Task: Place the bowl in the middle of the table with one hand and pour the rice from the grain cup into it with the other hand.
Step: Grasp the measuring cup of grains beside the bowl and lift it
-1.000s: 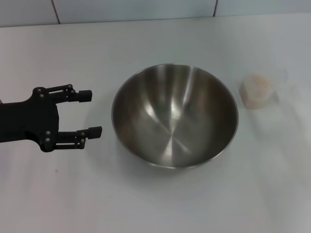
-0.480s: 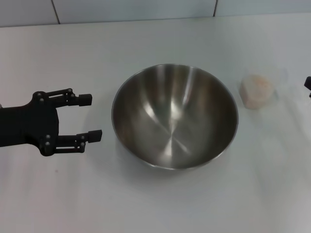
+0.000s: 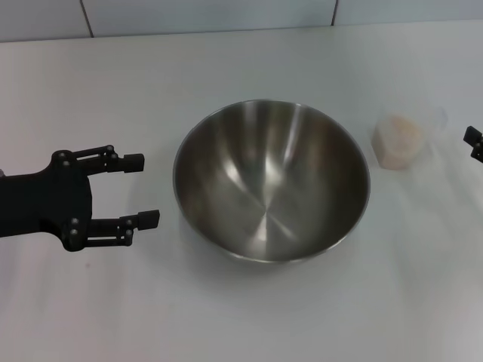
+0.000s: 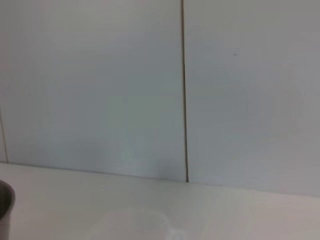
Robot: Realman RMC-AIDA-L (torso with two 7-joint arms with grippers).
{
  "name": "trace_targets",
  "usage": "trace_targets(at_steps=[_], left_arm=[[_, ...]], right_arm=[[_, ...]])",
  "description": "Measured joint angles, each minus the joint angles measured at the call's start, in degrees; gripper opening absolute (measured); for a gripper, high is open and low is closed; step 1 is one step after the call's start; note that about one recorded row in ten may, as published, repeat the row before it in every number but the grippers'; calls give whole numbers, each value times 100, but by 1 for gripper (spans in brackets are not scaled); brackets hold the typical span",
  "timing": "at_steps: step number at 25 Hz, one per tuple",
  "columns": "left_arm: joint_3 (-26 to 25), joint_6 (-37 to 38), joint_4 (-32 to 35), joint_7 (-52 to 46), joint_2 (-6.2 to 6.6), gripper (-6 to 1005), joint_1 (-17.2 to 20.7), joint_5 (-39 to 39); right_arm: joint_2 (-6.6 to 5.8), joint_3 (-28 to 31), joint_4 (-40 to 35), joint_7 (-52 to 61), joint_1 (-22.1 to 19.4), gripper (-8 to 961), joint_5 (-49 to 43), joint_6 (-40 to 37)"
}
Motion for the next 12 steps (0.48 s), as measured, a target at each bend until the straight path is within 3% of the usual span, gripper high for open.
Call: trace_targets(at_steps=[12], left_arm=[[0, -3, 25, 8, 5, 805, -14, 0]], right_arm=[[4, 0, 459, -260, 351, 785, -6, 447]])
